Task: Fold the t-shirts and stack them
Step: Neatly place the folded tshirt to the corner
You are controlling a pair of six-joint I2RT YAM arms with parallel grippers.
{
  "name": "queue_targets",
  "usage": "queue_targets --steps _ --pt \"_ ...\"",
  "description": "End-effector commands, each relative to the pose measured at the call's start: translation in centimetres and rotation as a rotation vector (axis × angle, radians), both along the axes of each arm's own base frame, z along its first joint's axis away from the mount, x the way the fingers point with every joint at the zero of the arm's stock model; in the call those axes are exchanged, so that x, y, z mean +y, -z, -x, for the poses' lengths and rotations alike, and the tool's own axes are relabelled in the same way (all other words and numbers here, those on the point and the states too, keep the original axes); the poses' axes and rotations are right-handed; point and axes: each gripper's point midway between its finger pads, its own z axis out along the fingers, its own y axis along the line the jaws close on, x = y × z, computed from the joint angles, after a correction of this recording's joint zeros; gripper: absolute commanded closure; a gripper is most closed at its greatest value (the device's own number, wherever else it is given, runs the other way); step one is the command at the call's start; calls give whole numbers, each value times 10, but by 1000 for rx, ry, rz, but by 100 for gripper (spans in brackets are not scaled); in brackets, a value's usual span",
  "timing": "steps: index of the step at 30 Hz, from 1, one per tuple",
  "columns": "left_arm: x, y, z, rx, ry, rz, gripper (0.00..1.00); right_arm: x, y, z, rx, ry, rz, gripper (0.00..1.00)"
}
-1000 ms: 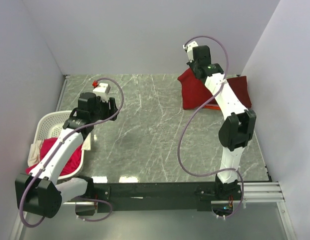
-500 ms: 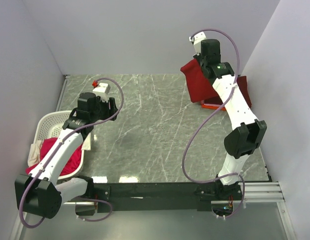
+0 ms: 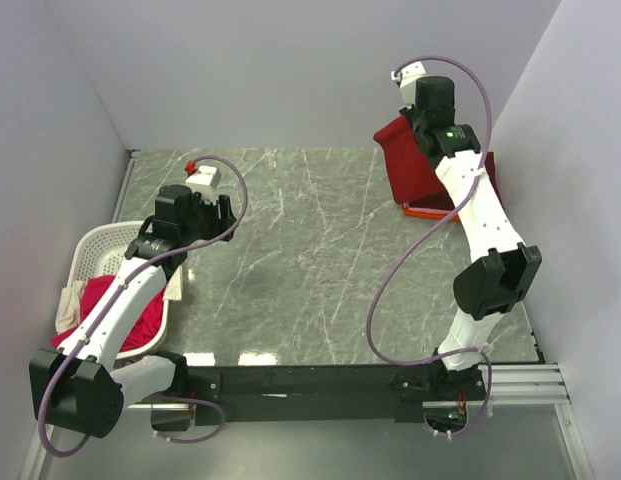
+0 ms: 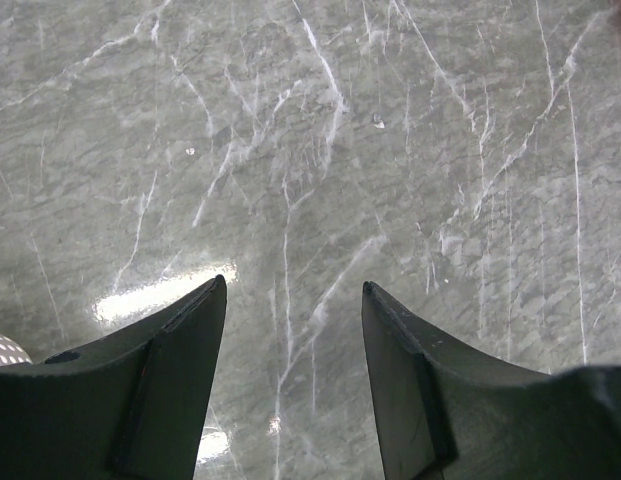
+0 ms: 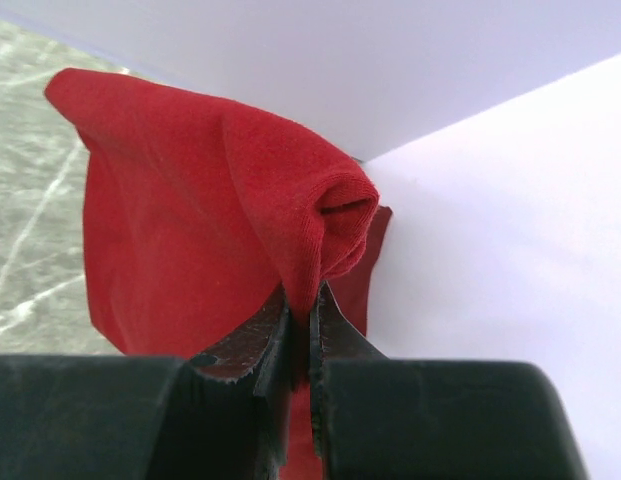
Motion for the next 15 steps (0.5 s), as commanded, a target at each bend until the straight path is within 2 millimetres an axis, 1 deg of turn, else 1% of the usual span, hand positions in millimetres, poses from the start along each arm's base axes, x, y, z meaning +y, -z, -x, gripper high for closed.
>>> queue_targets --steps 1,3,4,6,7,8,10,11,13,14,15 --pt "-2 -21 -5 -75 12 7 38 -22 -40 1 -124 40 -11 100" --pt "-2 -21 -5 -75 15 7 38 -27 -31 -5 -107 41 -10 100" --pt "-2 -21 -5 -74 14 6 38 -33 -29 -7 -102 51 -6 100" --pt "-2 -20 -5 -69 14 5 38 -39 -18 -14 -80 54 -1 100" --pt "-2 -19 -6 -68 14 5 38 -47 -15 -17 -77 65 2 100" --pt "-3 -20 -6 -70 15 6 38 -49 -7 -22 -64 64 6 100" --pt "-3 -19 -5 -67 16 6 38 -54 0 -30 -49 58 13 100" --pt "-3 -18 -6 -66 16 6 38 -60 10 -36 -32 65 19 100" --pt "-2 -18 -6 -66 15 5 38 -67 13 -44 -37 69 31 100" --pt "-2 -17 -6 -64 14 2 38 -73 23 -50 -17 79 37 100" --pt "-2 -17 -5 -65 14 3 38 -76 22 -54 -24 82 35 100"
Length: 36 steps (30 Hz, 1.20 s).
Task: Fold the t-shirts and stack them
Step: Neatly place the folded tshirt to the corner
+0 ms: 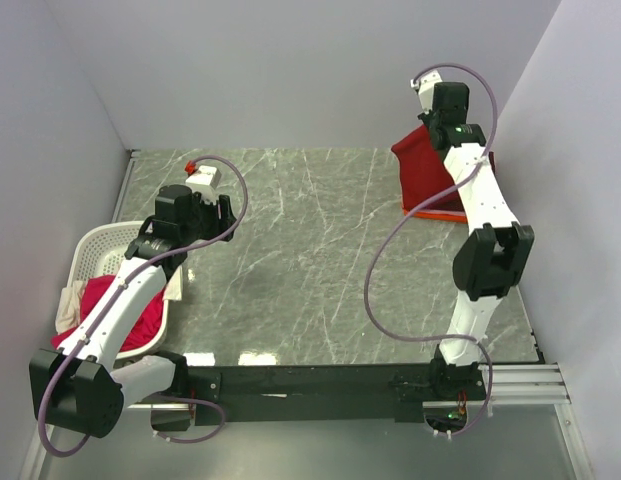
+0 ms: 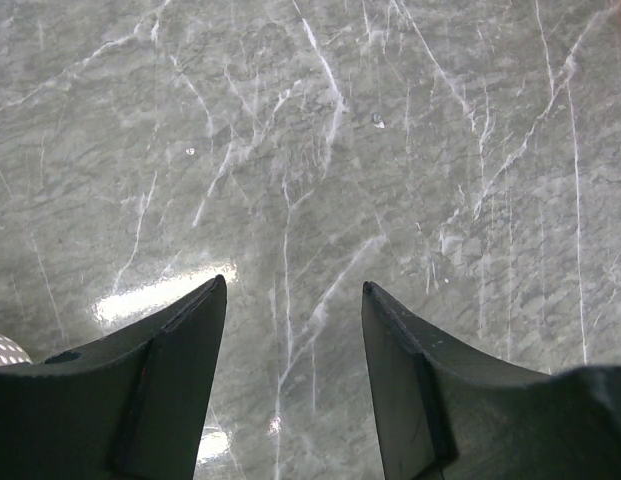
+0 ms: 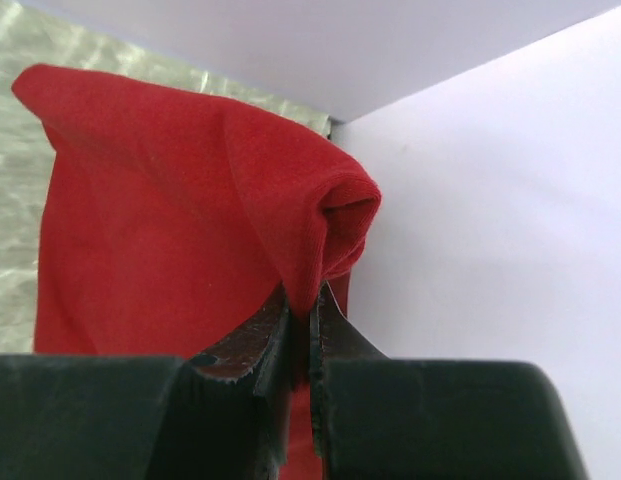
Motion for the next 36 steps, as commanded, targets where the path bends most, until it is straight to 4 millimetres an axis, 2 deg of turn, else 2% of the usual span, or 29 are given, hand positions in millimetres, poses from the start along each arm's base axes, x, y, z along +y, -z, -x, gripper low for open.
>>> queue_targets --steps 1,2,6,13,18,19,20,21,22,23,25,28,29,30,31,32,33,34,35,36 --pt "-2 -17 -6 -65 14 2 38 -15 -24 -23 -101 11 16 100" --pt "-2 -17 -5 -64 13 1 38 -22 -15 -28 -86 29 26 100" --pt "-2 -16 -6 -64 14 2 38 -42 -10 -37 -90 79 48 100" --pt "-3 -14 -6 -56 16 1 38 -64 2 -48 -99 168 150 100" --pt "-2 -14 -7 -57 17 -1 38 -82 24 -52 -56 243 259 100" --pt "-2 -13 -7 -53 14 -3 38 -89 26 -50 -53 292 293 90" --pt "-1 -13 -7 -53 9 -4 38 -93 44 -53 -7 301 334 58" --pt "0 -13 -7 -55 4 -6 38 -110 47 -51 3 343 353 48" --pt "1 -13 -7 -54 2 -9 38 -114 49 -53 -3 365 364 42" --pt "1 -14 -7 -57 -6 -11 38 -122 55 -52 6 398 380 31" --pt "4 -16 -7 -68 -16 -16 38 -126 52 -51 -17 432 387 23" --pt "6 -20 -7 -83 -27 -18 38 -116 34 -48 -52 426 328 22" --pt "6 -19 -6 -81 -28 -17 38 -108 20 -48 -96 402 271 22" --pt "7 -17 -7 -78 -29 -19 38 -97 15 -48 -104 368 237 22" --pt "6 -18 -7 -79 -30 -17 38 -89 20 -42 -62 323 199 22" --pt "6 -18 -7 -75 -32 -16 38 -79 7 -35 -92 294 113 22" --pt "7 -17 -8 -71 -34 -18 38 -52 14 -40 -61 142 8 22" --pt "7 -17 -8 -71 -38 -13 38 -36 9 -25 -24 69 -59 22" --pt "7 -17 -8 -73 -42 -10 38 -21 26 -17 21 14 -131 22" --pt "6 -19 -8 -77 -41 -4 38 7 32 -13 46 -121 -220 20"
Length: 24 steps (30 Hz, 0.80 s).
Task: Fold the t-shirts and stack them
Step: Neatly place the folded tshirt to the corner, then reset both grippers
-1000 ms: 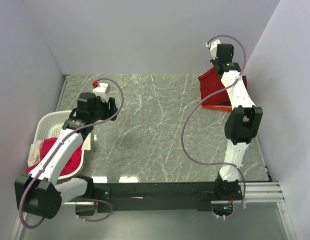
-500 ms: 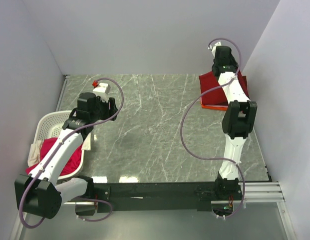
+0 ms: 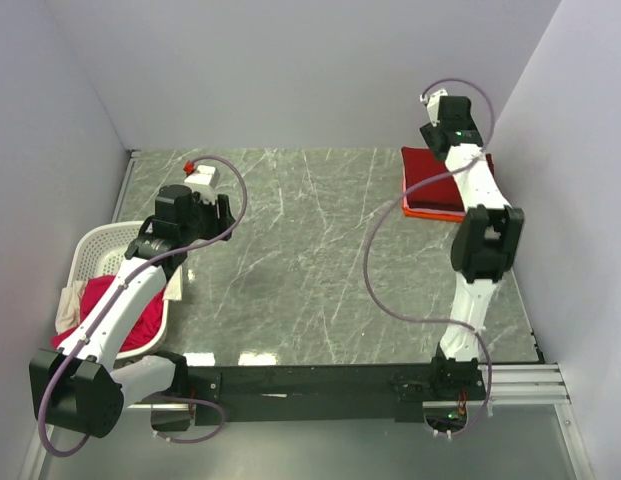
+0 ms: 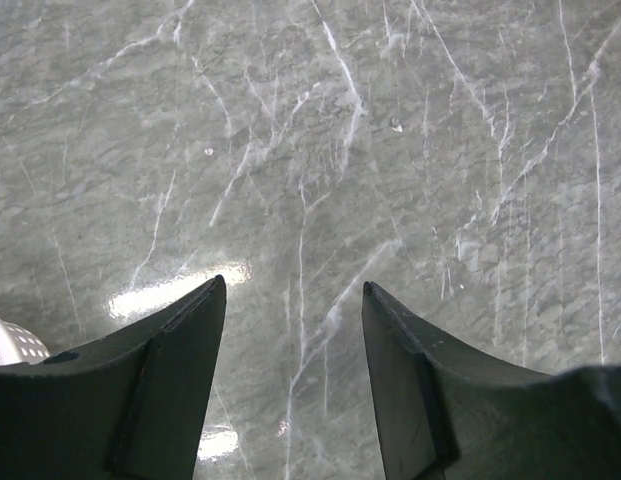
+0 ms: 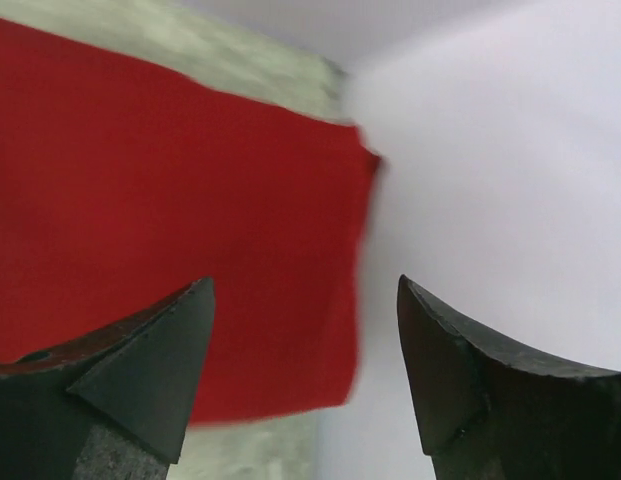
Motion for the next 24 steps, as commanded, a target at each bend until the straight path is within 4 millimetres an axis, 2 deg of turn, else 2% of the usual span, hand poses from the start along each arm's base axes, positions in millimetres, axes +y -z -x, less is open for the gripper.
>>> queue_targets --steps 1,2,3,4,5,6,7,8,9,10,11,12,13,14,15,16,17,18,19,21,22,24 --pt "1 -19 -6 -72 -16 20 37 84 -73 37 -116 -314 -352 20" --pt "0 -21 -6 -79 -18 26 37 95 -52 48 -78 -334 -411 19" --pt "2 -22 -6 -84 -26 31 32 104 -48 54 -67 -376 -445 18" --pt "4 -25 -6 -90 -47 41 29 126 -60 66 -77 -486 -509 18" --pt "6 -27 -7 -99 -63 52 24 138 -44 78 -38 -525 -559 18" --pt "9 -31 -7 -110 -84 67 12 149 -44 88 -31 -580 -595 18" --pt "13 -34 -8 -116 -122 95 6 174 -61 107 -42 -715 -666 18" --pt "17 -37 -9 -136 -144 113 1 182 -48 122 -16 -740 -709 18" --pt "19 -45 -7 -160 -151 134 0 189 -52 131 -31 -765 -745 17" --pt "23 -49 -7 -167 -169 165 1 194 -74 141 -97 -787 -766 16" --pt "21 -56 -6 -178 -155 191 1 192 -65 148 -98 -756 -780 15" --pt "22 -62 -4 -184 -153 212 1 187 -68 150 -138 -709 -783 15" --pt "28 -66 -3 -186 -172 237 1 181 -95 151 -256 -655 -799 14" --pt "29 -70 -2 -192 -169 248 1 165 -87 151 -285 -559 -764 14" --pt "34 -73 2 -196 -190 249 1 159 -93 155 -313 -535 -748 13" --pt "37 -75 4 -203 -197 241 0 152 -110 162 -377 -497 -747 13" --pt "38 -73 7 -202 -201 233 1 144 -107 166 -407 -439 -755 13" --pt "41 -76 12 -217 -205 226 1 125 -111 167 -476 -329 -734 11" --pt "43 -74 16 -215 -211 220 0 120 -126 174 -557 -276 -770 8" --pt "45 -71 25 -221 -221 224 1 108 -124 182 -594 -194 -774 7" --pt "46 -66 28 -207 -229 225 1 108 -124 189 -604 -184 -789 7" --pt "49 -68 35 -217 -252 234 1 109 -130 197 -635 -183 -806 7"
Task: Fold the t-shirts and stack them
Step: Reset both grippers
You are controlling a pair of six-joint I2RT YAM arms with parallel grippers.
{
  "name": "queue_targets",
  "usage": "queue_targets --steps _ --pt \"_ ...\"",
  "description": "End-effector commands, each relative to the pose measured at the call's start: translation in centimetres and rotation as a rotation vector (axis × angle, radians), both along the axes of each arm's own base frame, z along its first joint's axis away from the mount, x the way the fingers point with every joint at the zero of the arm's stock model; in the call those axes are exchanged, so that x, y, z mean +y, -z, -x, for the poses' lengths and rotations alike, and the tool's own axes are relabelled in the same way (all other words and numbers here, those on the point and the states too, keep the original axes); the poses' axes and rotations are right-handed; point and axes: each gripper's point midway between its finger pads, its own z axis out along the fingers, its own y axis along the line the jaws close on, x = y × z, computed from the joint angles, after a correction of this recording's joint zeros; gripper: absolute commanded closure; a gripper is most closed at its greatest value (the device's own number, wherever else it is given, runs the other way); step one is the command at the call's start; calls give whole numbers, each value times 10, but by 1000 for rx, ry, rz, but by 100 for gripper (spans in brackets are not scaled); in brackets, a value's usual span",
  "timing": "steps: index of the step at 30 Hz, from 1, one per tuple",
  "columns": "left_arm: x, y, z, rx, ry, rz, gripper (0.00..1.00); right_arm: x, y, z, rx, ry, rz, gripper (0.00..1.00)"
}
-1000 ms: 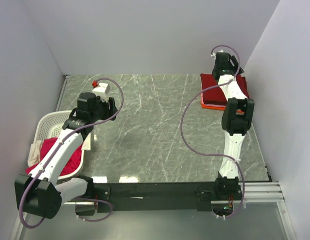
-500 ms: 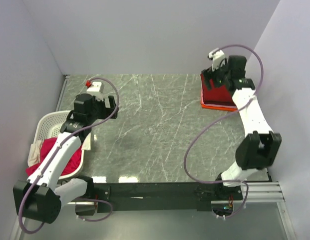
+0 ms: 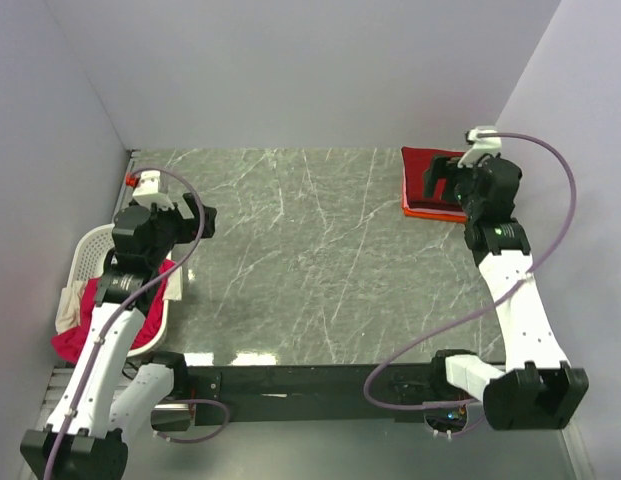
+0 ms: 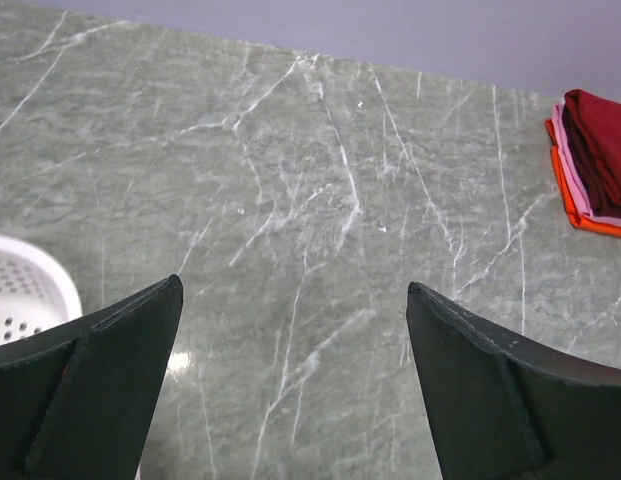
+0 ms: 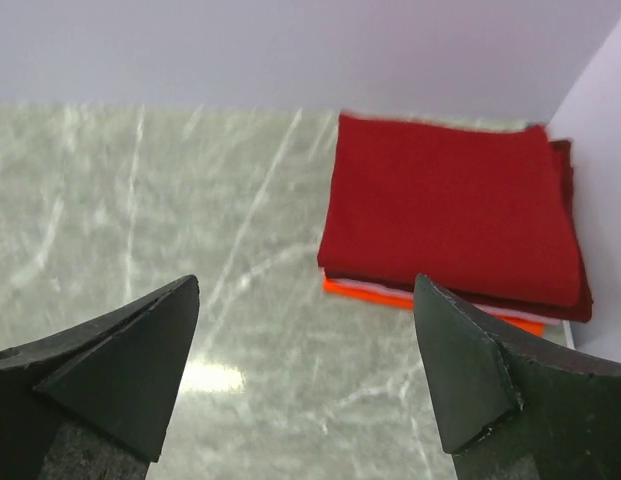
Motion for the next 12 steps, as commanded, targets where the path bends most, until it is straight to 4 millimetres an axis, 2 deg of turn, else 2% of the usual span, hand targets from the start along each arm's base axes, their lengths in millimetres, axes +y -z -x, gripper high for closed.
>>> queue_targets --steps 1,3,12 --pt "5 2 10 9 -37 25 1 -14 -24 7 -113 131 -103 7" --pt "6 -1 15 0 -44 37 1 -14 -29 12 -143 125 -108 7" --pt "7 -4 29 1 -61 83 1 -7 -22 19 -159 91 -124 7"
